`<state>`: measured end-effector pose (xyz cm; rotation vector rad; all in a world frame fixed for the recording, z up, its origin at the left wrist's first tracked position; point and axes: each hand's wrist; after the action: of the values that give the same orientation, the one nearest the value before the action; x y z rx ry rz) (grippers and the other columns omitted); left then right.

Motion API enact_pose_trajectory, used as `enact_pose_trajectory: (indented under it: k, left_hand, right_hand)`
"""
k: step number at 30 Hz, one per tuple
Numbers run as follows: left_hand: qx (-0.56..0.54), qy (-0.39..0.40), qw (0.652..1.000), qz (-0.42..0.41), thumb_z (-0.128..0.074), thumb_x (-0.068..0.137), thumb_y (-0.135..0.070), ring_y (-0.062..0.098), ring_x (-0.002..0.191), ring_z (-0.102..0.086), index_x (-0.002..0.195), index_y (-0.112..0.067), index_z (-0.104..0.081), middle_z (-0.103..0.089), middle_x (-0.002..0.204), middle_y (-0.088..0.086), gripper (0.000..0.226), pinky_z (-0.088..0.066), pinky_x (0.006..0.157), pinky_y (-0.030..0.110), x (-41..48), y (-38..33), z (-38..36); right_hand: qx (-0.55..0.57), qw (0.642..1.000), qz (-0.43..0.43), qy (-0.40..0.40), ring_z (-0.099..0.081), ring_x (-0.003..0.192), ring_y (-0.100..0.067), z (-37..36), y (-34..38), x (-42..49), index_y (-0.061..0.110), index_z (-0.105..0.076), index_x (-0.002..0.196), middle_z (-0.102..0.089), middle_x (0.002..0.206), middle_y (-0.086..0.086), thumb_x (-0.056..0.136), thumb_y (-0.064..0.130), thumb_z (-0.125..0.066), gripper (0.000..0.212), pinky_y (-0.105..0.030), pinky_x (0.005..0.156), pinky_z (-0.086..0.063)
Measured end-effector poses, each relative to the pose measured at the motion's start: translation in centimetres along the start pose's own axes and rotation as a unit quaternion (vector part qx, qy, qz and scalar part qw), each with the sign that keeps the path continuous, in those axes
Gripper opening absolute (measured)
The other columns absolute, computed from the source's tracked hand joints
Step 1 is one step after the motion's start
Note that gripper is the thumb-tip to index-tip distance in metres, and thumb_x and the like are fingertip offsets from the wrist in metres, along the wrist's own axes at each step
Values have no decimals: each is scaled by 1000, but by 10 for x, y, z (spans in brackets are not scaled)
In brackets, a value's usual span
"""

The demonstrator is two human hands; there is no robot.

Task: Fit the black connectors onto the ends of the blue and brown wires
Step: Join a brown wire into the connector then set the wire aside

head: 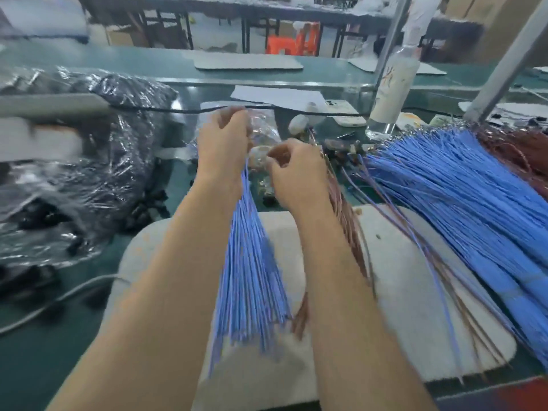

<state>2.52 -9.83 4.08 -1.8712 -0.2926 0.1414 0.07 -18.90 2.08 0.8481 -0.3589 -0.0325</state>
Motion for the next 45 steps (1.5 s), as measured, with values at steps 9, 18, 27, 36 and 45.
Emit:
enact_pose_trajectory:
  k: [9, 18, 27, 36, 45]
  left_hand:
    - [-37, -127, 991, 0, -46, 93, -7, 5, 50, -46, 94, -14, -53, -52, 60, -6, 10, -34, 50, 19, 22, -38, 121]
    - [-62, -124, 990, 20, -51, 93, -10, 7, 75, -56, 108, -13, -59, -58, 89, -2, 17, -49, 67, 17, 28, -39, 132]
    - [-44, -109, 992, 46, -51, 94, -13, 8, 86, -59, 100, -17, -58, -59, 93, -4, 10, -51, 71, 19, 30, -21, 119]
    - [-49, -109, 991, 54, -50, 94, -13, 7, 82, -58, 101, -16, -57, -58, 88, -5, 10, -49, 66, 17, 32, -15, 115]
    - [-8, -98, 994, 49, -50, 93, -13, 4, 75, -60, 99, -17, -57, -63, 86, -5, 10, -50, 65, 17, 30, -13, 117]
  right_hand:
    - [-129, 982, 6, 142, -44, 124, -31, -106, 36, 0, 21, -54, 129, -55, 131, -7, 93, 7, -41, 41, -44, 103, -37]
    - [62, 992, -3, 106, -61, 106, -17, -97, 31, 8, 11, -65, 114, -67, 114, -3, 87, -6, -37, 43, -25, 94, -45]
    - [-101, 990, -5, 101, -55, 112, -25, -98, 18, 27, 16, -64, 114, -64, 117, -7, 88, 4, -47, 34, -35, 96, -46]
    - [-292, 931, -4, 220, -40, 124, -32, -110, 37, 29, 20, -52, 129, -52, 130, -5, 89, 7, -47, 42, -41, 99, -37]
    - [-41, 997, 15, 59, -58, 101, -23, -99, 29, 24, 9, -61, 109, -64, 107, -6, 94, 12, -51, 18, -33, 89, -45]
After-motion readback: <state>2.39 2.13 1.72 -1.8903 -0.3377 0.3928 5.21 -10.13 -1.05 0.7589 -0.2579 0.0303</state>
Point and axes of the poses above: each hand's wrist, its own x-axis towards the middle knuckle, its own z-axis out of the back of the hand, y = z × x
